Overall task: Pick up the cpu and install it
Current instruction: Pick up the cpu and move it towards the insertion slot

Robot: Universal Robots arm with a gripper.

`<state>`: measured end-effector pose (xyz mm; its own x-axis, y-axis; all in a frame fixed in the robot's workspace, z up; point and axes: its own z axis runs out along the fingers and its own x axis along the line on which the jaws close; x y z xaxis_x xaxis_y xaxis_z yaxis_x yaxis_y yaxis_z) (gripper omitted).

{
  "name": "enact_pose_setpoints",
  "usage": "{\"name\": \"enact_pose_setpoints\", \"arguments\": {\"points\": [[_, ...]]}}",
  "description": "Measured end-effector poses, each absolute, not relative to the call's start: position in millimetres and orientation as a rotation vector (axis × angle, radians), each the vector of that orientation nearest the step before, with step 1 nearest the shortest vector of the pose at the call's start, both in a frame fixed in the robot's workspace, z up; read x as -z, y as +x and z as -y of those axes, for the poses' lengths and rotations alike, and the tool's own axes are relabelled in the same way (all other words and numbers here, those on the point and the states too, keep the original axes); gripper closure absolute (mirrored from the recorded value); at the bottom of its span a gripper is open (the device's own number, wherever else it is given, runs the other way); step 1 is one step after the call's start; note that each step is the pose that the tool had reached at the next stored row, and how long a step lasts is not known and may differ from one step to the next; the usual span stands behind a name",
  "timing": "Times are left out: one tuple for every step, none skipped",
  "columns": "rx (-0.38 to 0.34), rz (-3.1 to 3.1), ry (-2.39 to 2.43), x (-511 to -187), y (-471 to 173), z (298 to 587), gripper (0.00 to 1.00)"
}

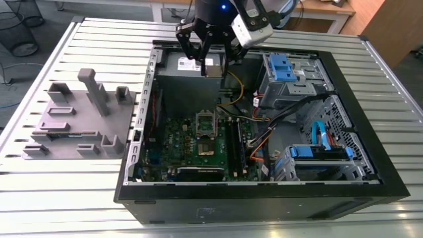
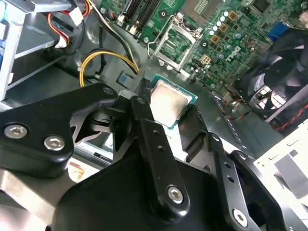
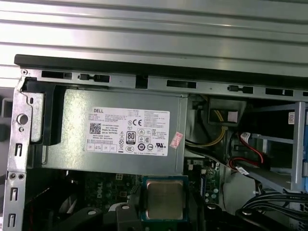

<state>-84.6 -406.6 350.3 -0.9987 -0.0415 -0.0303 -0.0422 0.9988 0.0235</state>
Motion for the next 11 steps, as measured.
{"name": "enact_pose_setpoints", "arguments": {"points": [[-0.037,-3.111,-0.065,-350.2,-84.4,406.7,0.53],[-0.037,-3.111,-0.065,-350.2,-84.1,406.8,0.53],[-0.037,-3.111,-0.065,-350.2,-83.9,407.4,0.53],[-0.037,-3.111,-0.065,-350.1,-83.7,408.4,0.53],[-0.037,-3.111,-0.065,-350.0,-83.6,409.7,0.53],[-0.037,-3.111,-0.065,-350.0,-83.4,411.1,0.53],[-0.037,-3.111,-0.065,-349.9,-83.4,412.5,0.53],[-0.037,-3.111,-0.065,-349.9,-83.3,414.2,0.53],[-0.037,-3.111,-0.064,-349.8,-83.3,416.1,0.53],[-0.037,-3.111,-0.064,-349.6,-83.2,418.3,0.53],[-0.037,-3.111,-0.064,-349.5,-83.2,420.2,0.53]]}}
